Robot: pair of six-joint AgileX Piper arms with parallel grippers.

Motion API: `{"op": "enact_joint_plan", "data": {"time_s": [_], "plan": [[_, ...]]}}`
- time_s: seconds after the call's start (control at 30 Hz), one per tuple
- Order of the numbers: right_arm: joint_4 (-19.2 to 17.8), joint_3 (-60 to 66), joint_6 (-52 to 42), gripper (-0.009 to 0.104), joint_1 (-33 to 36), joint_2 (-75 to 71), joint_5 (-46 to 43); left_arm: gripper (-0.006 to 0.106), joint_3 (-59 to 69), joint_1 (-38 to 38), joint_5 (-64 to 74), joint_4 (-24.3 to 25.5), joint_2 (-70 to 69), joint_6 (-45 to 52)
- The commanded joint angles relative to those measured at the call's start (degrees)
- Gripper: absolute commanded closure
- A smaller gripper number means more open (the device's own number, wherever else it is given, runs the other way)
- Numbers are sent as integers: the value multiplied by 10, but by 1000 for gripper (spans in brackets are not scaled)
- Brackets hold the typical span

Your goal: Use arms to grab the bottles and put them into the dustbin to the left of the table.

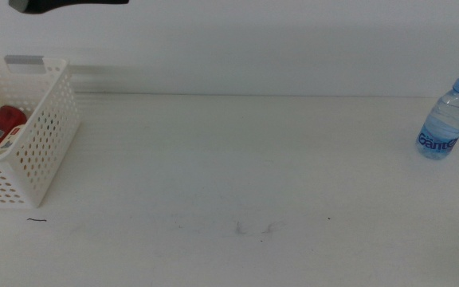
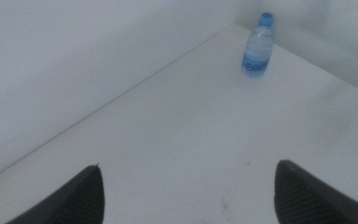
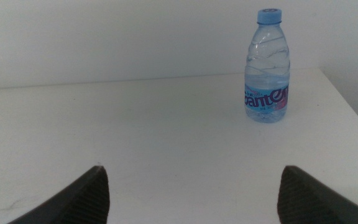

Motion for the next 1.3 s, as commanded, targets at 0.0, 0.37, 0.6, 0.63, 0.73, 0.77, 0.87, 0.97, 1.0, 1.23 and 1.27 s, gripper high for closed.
{"op": "enact_joint_plan", "data": {"time_s": [0.0, 0.37, 0.6, 0.63, 0.73, 0.77, 0.87, 0.97, 1.0, 1.23, 1.27], "plan": [[-5, 2, -5, 16, -3, -3, -3, 7, 6, -6, -5, -7, -3, -8], [-5, 2, -5, 16, -3, -3, -3, 7, 6, -6, -11, -49, -3, -8], [-5, 2, -5, 16, -3, -3, -3, 7, -10, -6, -17, -52, -3, -13], [-5, 2, -5, 16, -3, -3, -3, 7, -16, -6, -15, -52, -1, -13], [-5, 2, -5, 16, -3, -3, -3, 7, -29, -6, -13, -50, 1, -13], [-5, 2, -5, 16, -3, -3, -3, 7, -32, -6, -10, -50, 4, -13], [-5, 2, -5, 16, -3, -3, -3, 7, -45, -6, 1, -51, 11, -13], [-5, 2, -5, 16, -3, -3, -3, 7, -71, -6, 18, -51, 28, -15], [-5, 2, -5, 16, -3, -3, -3, 7, -80, -6, 26, -51, 34, -15], [-5, 2, -5, 16, -3, -3, -3, 7, -113, -6, 33, -47, 54, -19], [-5, 2, -5, 16, -3, -3, -3, 7, -113, -6, 33, -44, 54, -19]]}}
